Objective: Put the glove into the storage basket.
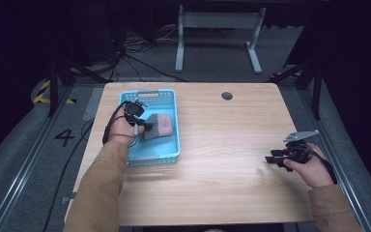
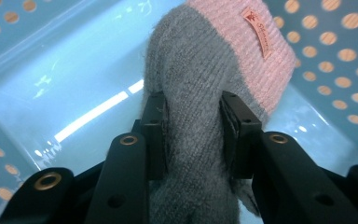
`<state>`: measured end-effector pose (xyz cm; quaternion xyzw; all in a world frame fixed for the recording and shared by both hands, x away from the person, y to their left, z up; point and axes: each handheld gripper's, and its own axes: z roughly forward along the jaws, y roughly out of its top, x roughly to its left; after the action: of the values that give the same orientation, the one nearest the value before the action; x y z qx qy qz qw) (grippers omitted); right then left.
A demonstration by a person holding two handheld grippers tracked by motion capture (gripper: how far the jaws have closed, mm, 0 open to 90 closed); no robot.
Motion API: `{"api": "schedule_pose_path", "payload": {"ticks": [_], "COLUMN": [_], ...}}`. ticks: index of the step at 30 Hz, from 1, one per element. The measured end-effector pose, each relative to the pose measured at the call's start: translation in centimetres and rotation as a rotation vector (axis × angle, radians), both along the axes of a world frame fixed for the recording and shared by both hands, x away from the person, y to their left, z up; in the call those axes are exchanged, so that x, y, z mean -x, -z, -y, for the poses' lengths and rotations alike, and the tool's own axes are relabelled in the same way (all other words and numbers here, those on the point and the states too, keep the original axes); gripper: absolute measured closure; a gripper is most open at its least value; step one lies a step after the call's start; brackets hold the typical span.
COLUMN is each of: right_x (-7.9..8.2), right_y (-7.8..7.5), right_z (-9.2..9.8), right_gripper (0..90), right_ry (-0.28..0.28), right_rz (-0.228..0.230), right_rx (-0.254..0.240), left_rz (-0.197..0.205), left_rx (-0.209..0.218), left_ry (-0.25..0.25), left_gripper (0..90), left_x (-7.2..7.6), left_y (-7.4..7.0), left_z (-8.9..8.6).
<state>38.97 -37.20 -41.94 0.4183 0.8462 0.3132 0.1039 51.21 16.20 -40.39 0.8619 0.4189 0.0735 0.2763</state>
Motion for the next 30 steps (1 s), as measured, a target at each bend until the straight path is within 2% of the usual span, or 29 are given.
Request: {"api": "schedule_pose_path", "payload": {"ticks": [5,8,15,21,24,27,30], "right_x": [0.0,0.0,0.1,0.1,0.1,0.0,-0.1], "right_y": [0.1,0.1,0.0,0.0,0.0,-0.1,-0.1], "right_z": [-0.3,-0.3,-0.2,-0.2,-0.3,-0.4,-0.6], "right_gripper": [56.3,56.2,55.9,55.7,55.7,55.5,55.4], "right_ry": [-0.019,-0.023,-0.021,-0.020,-0.025,-0.029,-0.033], "right_rz": [-0.001,0.002,0.005,0.007,0.007,0.007,0.007], "right_rx": [-0.005,-0.008,-0.016,-0.015,-0.014,-0.016,-0.017], "left_rz": [-0.026,-0.036,-0.029,0.001,0.046,0.077,0.112], "left_rx": [-0.004,-0.026,-0.056,-0.074,-0.097,-0.090,-0.065], "left_ry": [0.003,0.014,0.008,0.000,0.008,0.010,0.010], "left_gripper": [66.1,66.0,65.1,61.7,53.6,50.8,47.4], "left_x": [-0.4,-0.7,-1.3,-1.7,-1.8,-1.8,-1.8], "left_y": [0.5,0.8,1.4,1.9,2.0,2.2,2.1], "left_z": [0.3,0.6,1.0,1.4,1.5,1.5,1.5]}}
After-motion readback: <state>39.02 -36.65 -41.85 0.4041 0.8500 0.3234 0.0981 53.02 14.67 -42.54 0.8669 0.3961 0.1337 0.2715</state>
